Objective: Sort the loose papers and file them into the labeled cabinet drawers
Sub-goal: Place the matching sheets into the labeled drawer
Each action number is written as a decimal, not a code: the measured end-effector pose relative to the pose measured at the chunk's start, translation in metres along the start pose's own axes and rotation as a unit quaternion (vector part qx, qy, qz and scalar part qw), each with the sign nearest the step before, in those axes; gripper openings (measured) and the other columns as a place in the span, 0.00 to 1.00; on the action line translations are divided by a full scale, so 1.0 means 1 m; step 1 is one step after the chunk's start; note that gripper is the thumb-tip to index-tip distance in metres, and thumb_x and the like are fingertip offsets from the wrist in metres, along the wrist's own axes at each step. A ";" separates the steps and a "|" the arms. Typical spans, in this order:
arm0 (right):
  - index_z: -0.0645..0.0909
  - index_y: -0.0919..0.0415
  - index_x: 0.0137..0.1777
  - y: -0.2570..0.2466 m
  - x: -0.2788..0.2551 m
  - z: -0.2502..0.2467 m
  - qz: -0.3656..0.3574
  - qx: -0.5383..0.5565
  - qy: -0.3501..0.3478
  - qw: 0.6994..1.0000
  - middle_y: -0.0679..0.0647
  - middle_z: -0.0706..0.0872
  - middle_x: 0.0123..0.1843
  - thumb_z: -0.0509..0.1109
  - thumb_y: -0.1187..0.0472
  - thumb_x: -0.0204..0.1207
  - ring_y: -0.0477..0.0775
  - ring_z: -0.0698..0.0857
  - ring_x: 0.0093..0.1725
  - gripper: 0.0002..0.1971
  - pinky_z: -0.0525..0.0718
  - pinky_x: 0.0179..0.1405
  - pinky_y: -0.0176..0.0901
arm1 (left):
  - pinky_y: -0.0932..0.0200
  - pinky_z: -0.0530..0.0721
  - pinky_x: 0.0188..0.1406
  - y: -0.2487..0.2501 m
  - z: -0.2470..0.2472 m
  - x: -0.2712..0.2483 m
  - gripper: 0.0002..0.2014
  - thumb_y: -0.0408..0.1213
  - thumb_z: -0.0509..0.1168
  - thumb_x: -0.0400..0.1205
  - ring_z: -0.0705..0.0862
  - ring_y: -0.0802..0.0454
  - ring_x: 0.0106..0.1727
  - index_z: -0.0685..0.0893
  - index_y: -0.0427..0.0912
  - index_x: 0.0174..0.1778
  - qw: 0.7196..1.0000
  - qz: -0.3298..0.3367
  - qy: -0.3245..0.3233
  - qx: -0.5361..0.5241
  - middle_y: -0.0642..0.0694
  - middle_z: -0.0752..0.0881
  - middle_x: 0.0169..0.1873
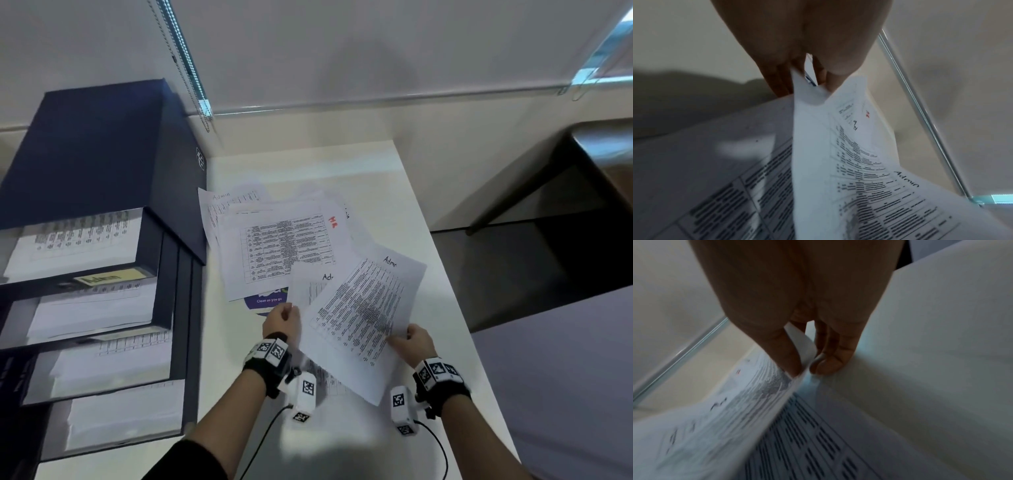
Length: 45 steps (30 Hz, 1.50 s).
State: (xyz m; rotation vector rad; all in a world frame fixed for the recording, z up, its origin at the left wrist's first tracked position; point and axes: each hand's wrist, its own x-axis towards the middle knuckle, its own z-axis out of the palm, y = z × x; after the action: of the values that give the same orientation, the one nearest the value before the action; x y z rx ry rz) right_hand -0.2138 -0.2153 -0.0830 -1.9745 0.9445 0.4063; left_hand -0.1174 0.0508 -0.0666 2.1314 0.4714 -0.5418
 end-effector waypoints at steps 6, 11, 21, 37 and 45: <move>0.85 0.63 0.52 0.006 0.004 0.031 -0.060 -0.127 -0.098 0.985 0.57 0.90 0.48 0.70 0.51 0.68 0.58 0.89 0.48 0.18 0.89 0.49 0.55 | 0.49 0.79 0.70 0.006 -0.023 -0.001 0.35 0.56 0.72 0.76 0.82 0.44 0.66 0.75 0.41 0.75 0.989 0.014 -0.135 0.049 0.47 0.81 0.69; 0.83 0.64 0.40 -0.033 -0.007 0.022 -0.078 -0.068 -0.089 0.991 0.57 0.88 0.39 0.75 0.58 0.72 0.59 0.88 0.43 0.09 0.87 0.43 0.53 | 0.50 0.81 0.70 -0.003 -0.060 0.005 0.36 0.58 0.76 0.64 0.84 0.55 0.65 0.85 0.46 0.67 0.975 0.104 -0.177 0.087 0.52 0.87 0.63; 0.74 0.60 0.32 -0.161 -0.076 0.004 -0.207 0.246 -0.052 0.945 0.52 0.84 0.25 0.82 0.61 0.68 0.54 0.84 0.26 0.17 0.84 0.34 0.49 | 0.64 0.86 0.51 0.057 -0.167 -0.044 0.11 0.27 0.75 0.76 0.89 0.55 0.50 0.87 0.48 0.47 0.956 0.282 -0.083 0.000 0.54 0.90 0.45; 0.79 0.58 0.64 -0.236 -0.097 0.014 -0.325 0.106 -0.003 0.940 0.54 0.86 0.58 0.62 0.73 0.76 0.62 0.85 0.60 0.18 0.85 0.61 0.55 | 0.71 0.77 0.37 0.117 -0.196 -0.050 0.06 0.36 0.62 0.87 0.81 0.58 0.41 0.79 0.42 0.44 0.935 0.318 0.018 -0.158 0.57 0.82 0.37; 0.82 0.59 0.58 -0.223 -0.096 -0.005 -0.340 0.171 0.099 0.919 0.49 0.87 0.50 0.64 0.75 0.74 0.45 0.84 0.46 0.17 0.82 0.44 0.29 | 0.54 0.83 0.59 0.109 -0.187 -0.041 0.06 0.39 0.66 0.84 0.86 0.55 0.57 0.82 0.54 0.54 0.922 0.315 -0.006 -0.225 0.54 0.89 0.53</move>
State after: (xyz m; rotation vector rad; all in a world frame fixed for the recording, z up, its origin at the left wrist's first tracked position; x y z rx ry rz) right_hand -0.1101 -0.1035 0.1063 -1.8893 0.3561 -0.3383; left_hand -0.0571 0.1385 0.1264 1.6958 -0.1110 -0.0619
